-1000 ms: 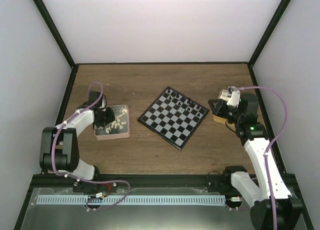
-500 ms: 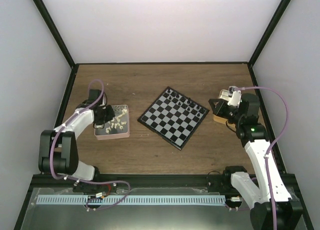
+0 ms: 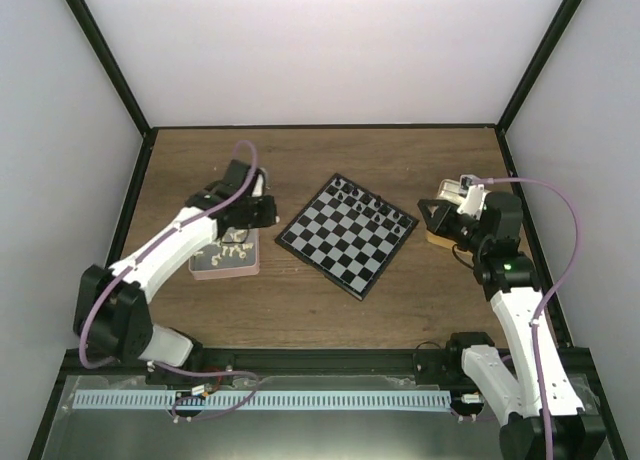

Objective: Set up the chess pieces on the board
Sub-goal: Pick up the chess piece from the storage box, then place the chess piece on the chessboard.

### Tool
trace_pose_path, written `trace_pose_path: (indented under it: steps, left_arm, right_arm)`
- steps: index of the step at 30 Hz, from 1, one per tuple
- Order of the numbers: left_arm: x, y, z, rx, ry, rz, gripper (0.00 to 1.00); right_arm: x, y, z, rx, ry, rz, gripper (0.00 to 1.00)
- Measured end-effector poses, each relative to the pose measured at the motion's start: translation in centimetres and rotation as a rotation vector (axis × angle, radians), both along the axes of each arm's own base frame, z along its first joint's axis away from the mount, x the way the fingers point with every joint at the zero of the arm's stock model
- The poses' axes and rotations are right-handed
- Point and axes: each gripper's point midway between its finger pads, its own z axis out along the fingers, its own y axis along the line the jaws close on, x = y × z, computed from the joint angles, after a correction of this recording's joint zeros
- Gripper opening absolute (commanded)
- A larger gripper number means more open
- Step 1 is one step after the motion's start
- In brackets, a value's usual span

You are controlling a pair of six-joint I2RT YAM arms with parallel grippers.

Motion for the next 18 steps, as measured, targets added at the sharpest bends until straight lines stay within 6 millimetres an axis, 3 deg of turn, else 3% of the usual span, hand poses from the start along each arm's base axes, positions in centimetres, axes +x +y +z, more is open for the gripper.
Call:
trace_pose_path:
  steps: [3, 7, 12, 18]
  left_arm:
    - [0.0, -3.5, -0.9, 0.012, 0.029, -0.082, 0.04]
    - [-0.1, -6.5, -2.8, 0.043, 0.071, -0.151, 0.04]
    - [-0.7, -8.7, -5.3, 0.092, 0.118, -0.200, 0.04]
    - [-1.7, -9.7, -7.7, 0.138, 0.163, -0.233, 0.04]
  right_arm:
    - [0.1, 0.0, -0.5, 0.002, 0.016, 0.001, 0.08]
    - [0.2, 0.0, -0.8, 0.002, 0.025, 0.001, 0.08]
    - [0.3, 0.0, -1.5, 0.002, 0.039, 0.001, 0.08]
    - [0.5, 0.0, -2.5, 0.001, 0.066, 0.001, 0.08]
